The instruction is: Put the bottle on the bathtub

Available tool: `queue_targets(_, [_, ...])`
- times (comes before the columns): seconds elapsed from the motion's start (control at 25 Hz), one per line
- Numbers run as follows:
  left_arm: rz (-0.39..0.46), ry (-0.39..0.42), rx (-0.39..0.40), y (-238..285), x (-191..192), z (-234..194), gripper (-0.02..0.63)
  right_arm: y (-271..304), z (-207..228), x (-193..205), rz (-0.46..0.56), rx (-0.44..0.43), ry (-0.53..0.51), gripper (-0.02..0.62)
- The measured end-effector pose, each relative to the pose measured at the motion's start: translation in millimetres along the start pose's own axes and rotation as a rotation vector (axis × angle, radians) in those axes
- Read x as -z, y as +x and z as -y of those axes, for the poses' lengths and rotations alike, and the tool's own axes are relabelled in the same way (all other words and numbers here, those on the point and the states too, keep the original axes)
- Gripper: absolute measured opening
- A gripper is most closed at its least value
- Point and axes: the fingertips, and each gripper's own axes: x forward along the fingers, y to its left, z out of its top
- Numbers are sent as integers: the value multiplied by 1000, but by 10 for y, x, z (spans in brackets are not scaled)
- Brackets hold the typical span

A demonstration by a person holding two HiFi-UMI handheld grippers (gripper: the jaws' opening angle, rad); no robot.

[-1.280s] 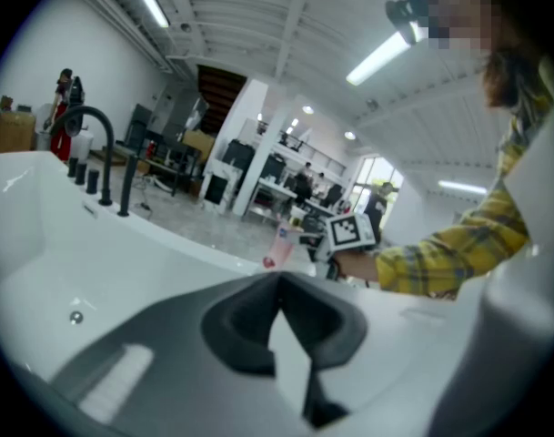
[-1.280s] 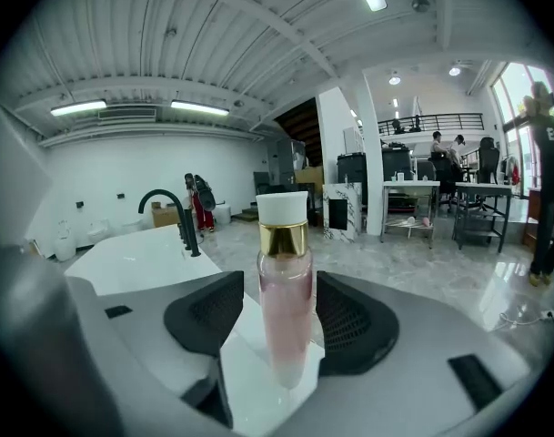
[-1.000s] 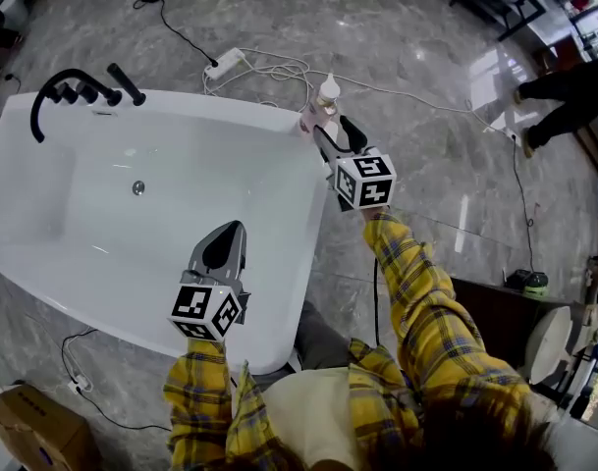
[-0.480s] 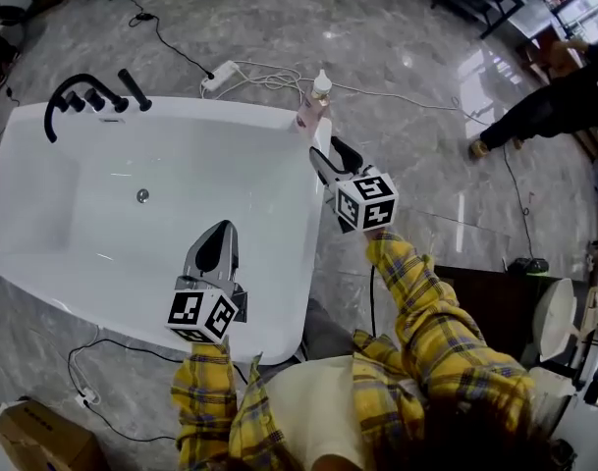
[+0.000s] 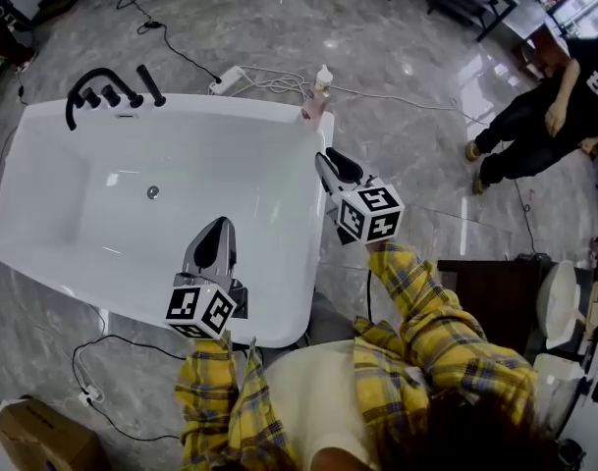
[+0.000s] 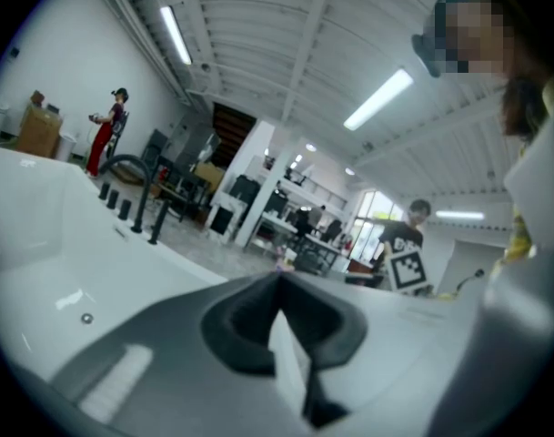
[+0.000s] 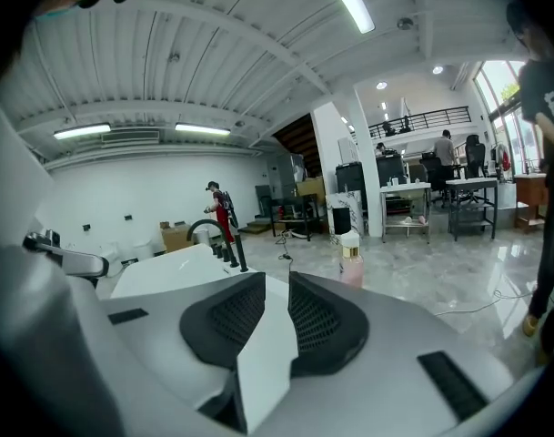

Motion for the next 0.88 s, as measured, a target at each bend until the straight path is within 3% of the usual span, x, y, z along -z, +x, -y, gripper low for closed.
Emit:
queue_targets(0.4, [-26,1,-29,-386,18,74,8,-481,-484,-116,29,-29,34,25])
queue_targets(0.88, [-52,29,-62,-720,4,99,8,-823,-1037,-56,3,-68,50,14])
